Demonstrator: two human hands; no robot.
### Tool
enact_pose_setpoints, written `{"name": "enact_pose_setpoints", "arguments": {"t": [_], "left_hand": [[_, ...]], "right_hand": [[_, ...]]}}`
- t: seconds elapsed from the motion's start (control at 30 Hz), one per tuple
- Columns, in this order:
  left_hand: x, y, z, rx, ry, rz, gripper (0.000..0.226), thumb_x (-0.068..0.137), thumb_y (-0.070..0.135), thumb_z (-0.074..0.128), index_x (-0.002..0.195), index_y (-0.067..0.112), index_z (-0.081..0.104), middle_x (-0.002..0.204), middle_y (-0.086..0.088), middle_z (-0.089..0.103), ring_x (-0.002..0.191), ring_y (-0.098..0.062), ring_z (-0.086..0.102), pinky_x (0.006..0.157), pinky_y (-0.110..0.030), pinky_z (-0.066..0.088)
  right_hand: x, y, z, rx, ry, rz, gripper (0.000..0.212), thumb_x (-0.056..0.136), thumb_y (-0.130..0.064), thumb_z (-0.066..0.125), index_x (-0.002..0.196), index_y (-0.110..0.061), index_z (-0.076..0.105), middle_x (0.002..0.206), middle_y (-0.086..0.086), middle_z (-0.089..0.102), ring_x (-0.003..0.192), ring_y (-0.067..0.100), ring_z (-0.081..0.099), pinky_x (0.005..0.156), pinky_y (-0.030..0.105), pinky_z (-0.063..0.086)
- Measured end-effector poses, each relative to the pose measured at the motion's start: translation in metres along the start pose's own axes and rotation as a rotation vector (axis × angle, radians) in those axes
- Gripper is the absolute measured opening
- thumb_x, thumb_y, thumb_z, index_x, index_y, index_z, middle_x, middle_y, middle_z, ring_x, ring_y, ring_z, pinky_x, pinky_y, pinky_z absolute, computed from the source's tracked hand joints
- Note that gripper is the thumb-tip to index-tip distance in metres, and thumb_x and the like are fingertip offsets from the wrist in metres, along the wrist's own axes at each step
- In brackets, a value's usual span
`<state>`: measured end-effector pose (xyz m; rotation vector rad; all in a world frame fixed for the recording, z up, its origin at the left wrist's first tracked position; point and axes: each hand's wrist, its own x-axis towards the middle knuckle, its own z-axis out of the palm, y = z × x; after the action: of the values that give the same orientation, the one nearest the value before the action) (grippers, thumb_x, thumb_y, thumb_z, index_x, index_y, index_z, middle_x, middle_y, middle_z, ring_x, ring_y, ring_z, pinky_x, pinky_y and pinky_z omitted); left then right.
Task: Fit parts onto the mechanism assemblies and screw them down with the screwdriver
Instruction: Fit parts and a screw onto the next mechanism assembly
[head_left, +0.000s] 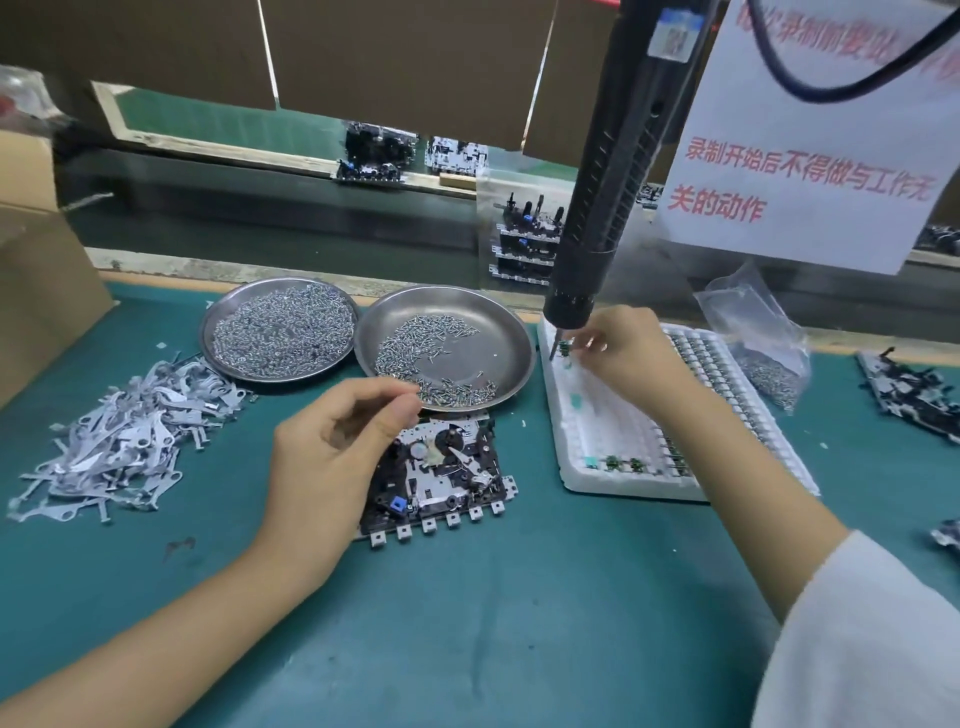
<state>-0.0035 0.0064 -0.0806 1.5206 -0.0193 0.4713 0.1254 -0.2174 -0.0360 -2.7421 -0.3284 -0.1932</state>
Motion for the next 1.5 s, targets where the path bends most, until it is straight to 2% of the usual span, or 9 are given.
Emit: {"name": "enact_pose_setpoints", "arguments": {"t": [0.17,0.37,0.6,0.7,0.9,1.1,1.2,1.3,1.5], "left_hand": [[0.0,-0.001,0.001,-0.009,0.026,-0.032,0.013,0.073,0.027,0.068,0.085,0.022,0.071,0.08,0.011,0.073,0.075,0.0,0.066,0.07,-0.01,0.049],[0.0,-0.002,0.003,-0.071,0.029,-0.075,0.016,0.069,0.018,0.072,0.085,0.022,0.072,0.08,0.01,0.074,0.074,0.002,0.066,0.068,-0.008,0.047],[-0.001,-0.001,0.003,-0.046,0.009,-0.05,0.016,0.067,0.02,0.072,0.082,0.023,0.072,0.079,0.011,0.074,0.072,0.0,0.065,0.069,-0.009,0.048],[-0.002,0.0,0.004,-0.033,0.001,-0.046,0.015,0.067,0.021,0.072,0.082,0.024,0.073,0.079,0.012,0.074,0.072,0.002,0.065,0.068,-0.008,0.047],[-0.003,0.002,0.005,-0.025,-0.01,-0.046,0.016,0.067,0.022,0.072,0.082,0.024,0.073,0.078,0.012,0.073,0.069,0.003,0.064,0.066,-0.008,0.047],[-0.004,0.002,0.004,-0.027,-0.015,-0.047,0.016,0.067,0.022,0.072,0.083,0.025,0.073,0.077,0.012,0.073,0.068,0.003,0.064,0.065,-0.008,0.046],[-0.004,0.001,0.004,-0.032,-0.026,-0.044,0.016,0.067,0.021,0.072,0.083,0.024,0.073,0.077,0.01,0.073,0.068,0.002,0.064,0.067,-0.009,0.048],[-0.005,0.0,0.004,-0.025,-0.046,-0.036,0.017,0.068,0.019,0.072,0.084,0.023,0.073,0.079,0.01,0.074,0.07,0.001,0.065,0.069,-0.009,0.048],[-0.006,-0.001,0.004,-0.002,-0.099,0.0,0.018,0.07,0.017,0.071,0.087,0.024,0.073,0.079,0.009,0.073,0.071,0.001,0.065,0.069,-0.008,0.046]], "right_hand": [[0.012,-0.013,0.003,-0.103,-0.104,0.042,0.022,0.078,0.005,0.051,0.093,-0.004,0.065,0.096,0.015,0.066,0.083,0.032,0.062,0.077,0.047,0.056],[0.012,-0.021,0.004,-0.252,-0.131,0.063,0.029,0.079,0.004,0.051,0.1,-0.013,0.063,0.1,0.008,0.065,0.085,0.03,0.061,0.077,0.04,0.056],[0.01,-0.03,0.003,-0.385,-0.069,-0.042,0.04,0.082,0.008,0.048,0.058,-0.02,0.031,0.059,-0.004,0.033,0.05,0.013,0.033,0.052,0.027,0.031],[0.011,-0.026,0.003,-0.467,-0.073,-0.085,0.016,0.082,0.007,0.048,0.075,-0.006,0.054,0.065,0.005,0.043,0.053,0.017,0.033,0.052,0.028,0.029],[0.01,-0.021,0.004,-0.446,-0.05,-0.139,0.033,0.08,0.009,0.048,0.105,-0.004,0.065,0.099,0.015,0.064,0.09,0.034,0.058,0.075,0.037,0.05],[0.002,-0.017,-0.02,-0.158,-0.003,-0.066,0.024,0.084,0.007,0.057,0.095,-0.007,0.073,0.091,0.011,0.071,0.086,0.025,0.064,0.081,0.034,0.051],[-0.023,-0.02,-0.035,0.261,-0.182,0.043,0.01,0.082,-0.002,0.071,0.079,-0.012,0.071,0.072,0.004,0.072,0.068,0.015,0.07,0.069,0.027,0.055],[-0.054,-0.034,-0.025,0.758,-0.366,0.078,0.008,0.078,0.0,0.072,0.079,-0.008,0.071,0.081,0.014,0.073,0.07,0.017,0.071,0.067,0.021,0.054],[-0.082,-0.061,0.023,1.317,-0.324,0.096,0.019,0.066,-0.015,0.074,0.085,-0.014,0.077,0.084,0.01,0.074,0.078,0.016,0.071,0.073,0.019,0.053]]}}
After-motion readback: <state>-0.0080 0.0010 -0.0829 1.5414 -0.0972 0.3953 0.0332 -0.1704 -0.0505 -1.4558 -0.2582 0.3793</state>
